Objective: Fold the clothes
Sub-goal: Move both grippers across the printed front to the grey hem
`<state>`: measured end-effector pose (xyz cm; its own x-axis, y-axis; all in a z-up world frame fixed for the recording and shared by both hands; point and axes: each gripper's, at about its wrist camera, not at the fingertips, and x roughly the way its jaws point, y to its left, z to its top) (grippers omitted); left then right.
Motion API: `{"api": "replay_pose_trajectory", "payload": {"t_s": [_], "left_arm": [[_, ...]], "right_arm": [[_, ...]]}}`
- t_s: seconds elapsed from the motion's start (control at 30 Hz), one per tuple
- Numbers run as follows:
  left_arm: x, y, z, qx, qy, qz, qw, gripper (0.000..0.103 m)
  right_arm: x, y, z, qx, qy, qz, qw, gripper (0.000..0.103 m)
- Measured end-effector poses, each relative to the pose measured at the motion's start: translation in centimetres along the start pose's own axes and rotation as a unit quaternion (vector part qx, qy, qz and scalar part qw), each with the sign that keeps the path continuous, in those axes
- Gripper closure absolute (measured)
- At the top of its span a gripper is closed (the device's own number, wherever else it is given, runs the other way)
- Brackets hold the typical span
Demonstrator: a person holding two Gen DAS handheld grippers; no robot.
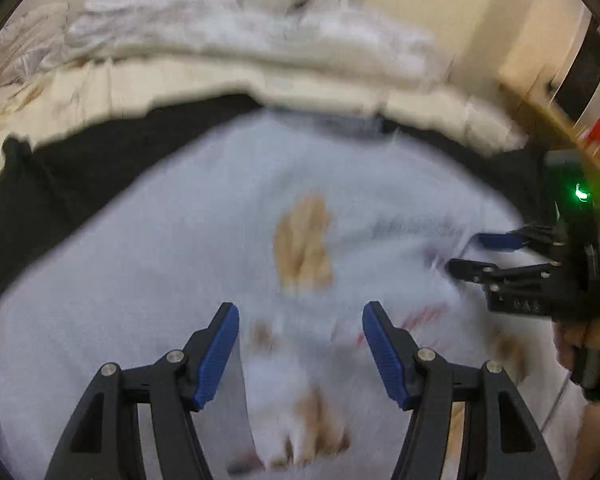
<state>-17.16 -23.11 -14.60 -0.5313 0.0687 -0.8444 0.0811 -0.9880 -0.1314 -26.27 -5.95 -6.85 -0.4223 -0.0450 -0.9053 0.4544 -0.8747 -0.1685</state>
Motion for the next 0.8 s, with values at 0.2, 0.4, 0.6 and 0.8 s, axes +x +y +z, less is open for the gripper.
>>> {"api": "replay_pose_trajectory", "payload": {"t_s": [0.2,0.4,0.6,0.8], "left_arm": [[-2.6,-2.9,-5.8,0.034,0.024,0.096,0.9945,0.037],[-6.6,-3.1,-11.7,0.043,0.042,0.110,0.9921,0.037],[-10.1,-3.5,-12.7,0.026,0.023,0.067,0.9972,0.037],[-12.2,-6.0,-14.2,0.047,-0.001,0.022,0.9987,0.037]], "right_arm": [[-3.8,0.2,-9.3,0.120,-0.003,-0.044,0.992,0.013],[-7.6,-0.1,-18.1,0.163,0.018,-0.008,0.986,0.007],[-10.7,-1.8,-20.2,0.182,0.024,0.043,0.982,0.006],[-12.7,0.2,-18.6,0.164,-0.002,0.048,0.985,0.006]]}}
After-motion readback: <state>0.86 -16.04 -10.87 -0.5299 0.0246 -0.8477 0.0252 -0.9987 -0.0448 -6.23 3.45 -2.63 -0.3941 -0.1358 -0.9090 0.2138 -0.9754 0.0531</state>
